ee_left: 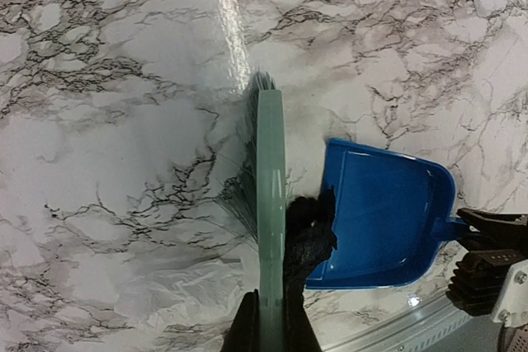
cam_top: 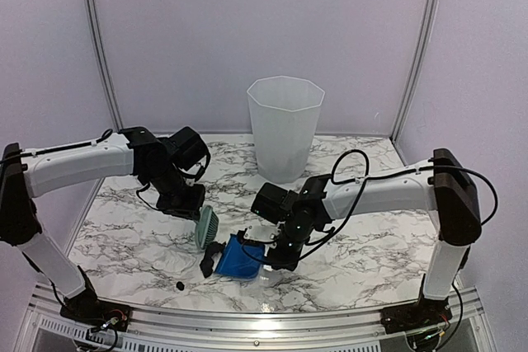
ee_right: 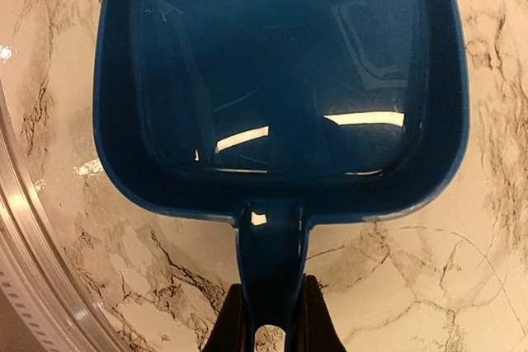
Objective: Sweep away the paper scraps from the table
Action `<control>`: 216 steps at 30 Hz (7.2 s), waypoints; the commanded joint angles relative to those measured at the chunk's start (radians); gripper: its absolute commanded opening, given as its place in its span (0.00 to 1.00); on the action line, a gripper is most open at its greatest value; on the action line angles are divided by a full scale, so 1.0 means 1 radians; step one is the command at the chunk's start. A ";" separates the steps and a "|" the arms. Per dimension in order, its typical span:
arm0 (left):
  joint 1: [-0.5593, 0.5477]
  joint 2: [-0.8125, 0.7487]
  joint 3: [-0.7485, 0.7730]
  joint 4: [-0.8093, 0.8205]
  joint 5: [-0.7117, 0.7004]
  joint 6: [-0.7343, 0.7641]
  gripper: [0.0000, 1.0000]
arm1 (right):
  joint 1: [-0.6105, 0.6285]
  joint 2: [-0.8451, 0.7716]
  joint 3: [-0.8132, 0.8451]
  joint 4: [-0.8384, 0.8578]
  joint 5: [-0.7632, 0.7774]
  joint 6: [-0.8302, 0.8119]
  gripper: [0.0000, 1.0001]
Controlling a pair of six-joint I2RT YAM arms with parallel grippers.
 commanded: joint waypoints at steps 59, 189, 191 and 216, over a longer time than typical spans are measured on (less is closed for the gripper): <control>-0.017 -0.377 -0.168 -0.448 -0.266 -0.249 0.00 | 0.167 0.190 0.266 -0.142 -0.079 0.097 0.00; -0.241 -0.269 -0.063 -0.225 -0.065 -0.326 0.00 | 0.138 0.103 0.144 0.154 0.098 0.236 0.00; -0.241 -0.279 -0.053 -0.226 -0.070 -0.329 0.00 | 0.137 0.091 0.130 0.165 0.103 0.250 0.00; -0.203 -0.273 0.233 -0.450 -0.278 -0.360 0.00 | 0.074 -0.041 0.031 0.183 0.208 0.291 0.00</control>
